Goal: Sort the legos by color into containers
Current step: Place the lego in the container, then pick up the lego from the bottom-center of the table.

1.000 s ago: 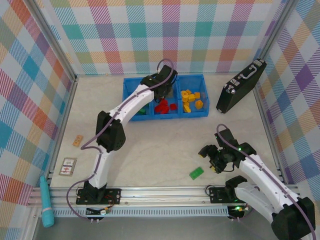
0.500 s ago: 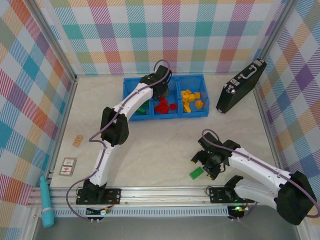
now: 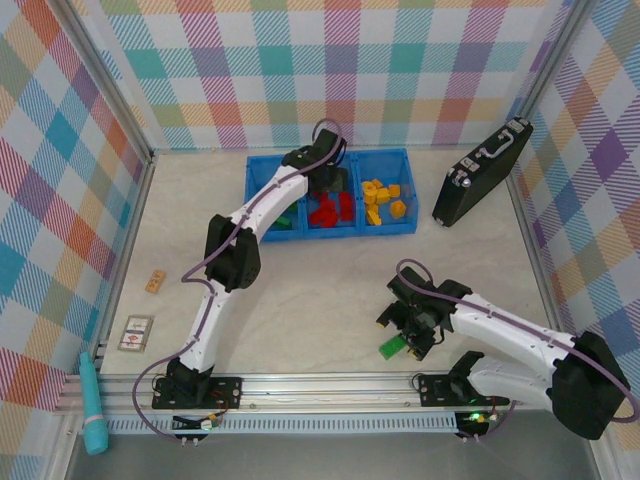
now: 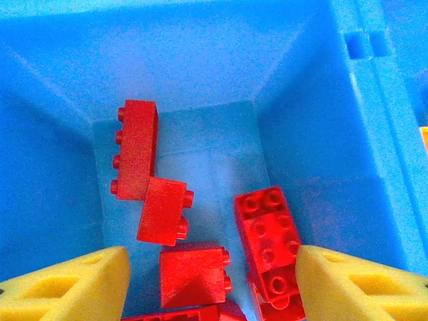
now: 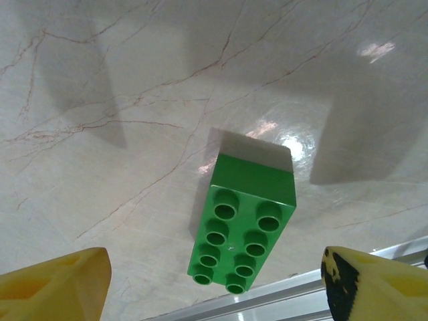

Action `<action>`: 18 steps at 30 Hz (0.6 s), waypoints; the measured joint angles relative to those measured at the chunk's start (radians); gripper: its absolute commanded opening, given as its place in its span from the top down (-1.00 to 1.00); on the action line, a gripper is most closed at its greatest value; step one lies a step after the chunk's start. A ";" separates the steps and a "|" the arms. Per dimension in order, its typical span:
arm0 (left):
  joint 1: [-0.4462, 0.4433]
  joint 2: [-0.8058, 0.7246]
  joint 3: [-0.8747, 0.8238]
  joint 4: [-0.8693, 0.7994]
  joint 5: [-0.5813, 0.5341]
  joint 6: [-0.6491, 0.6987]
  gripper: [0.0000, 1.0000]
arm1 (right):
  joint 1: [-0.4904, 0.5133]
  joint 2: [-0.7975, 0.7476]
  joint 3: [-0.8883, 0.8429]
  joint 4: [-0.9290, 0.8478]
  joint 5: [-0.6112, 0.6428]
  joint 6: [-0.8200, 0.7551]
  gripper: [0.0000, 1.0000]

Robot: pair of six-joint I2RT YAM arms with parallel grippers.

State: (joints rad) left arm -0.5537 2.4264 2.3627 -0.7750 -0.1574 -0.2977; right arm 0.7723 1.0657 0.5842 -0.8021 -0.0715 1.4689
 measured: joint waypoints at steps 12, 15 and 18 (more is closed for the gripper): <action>0.002 -0.198 0.012 -0.012 0.007 0.058 -0.42 | 0.050 0.071 0.000 0.028 0.018 0.059 -0.50; 0.005 -0.305 0.011 -0.013 0.002 0.084 -0.45 | 0.061 0.092 -0.004 0.042 0.031 0.065 -0.45; 0.008 -0.426 -0.017 -0.008 -0.015 0.115 -0.56 | 0.068 0.108 -0.018 0.061 0.038 0.064 -0.41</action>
State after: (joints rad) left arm -0.5461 2.0003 2.3459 -0.7826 -0.1722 -0.1825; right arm 0.8398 1.1740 0.5663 -0.7410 -0.0334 1.5330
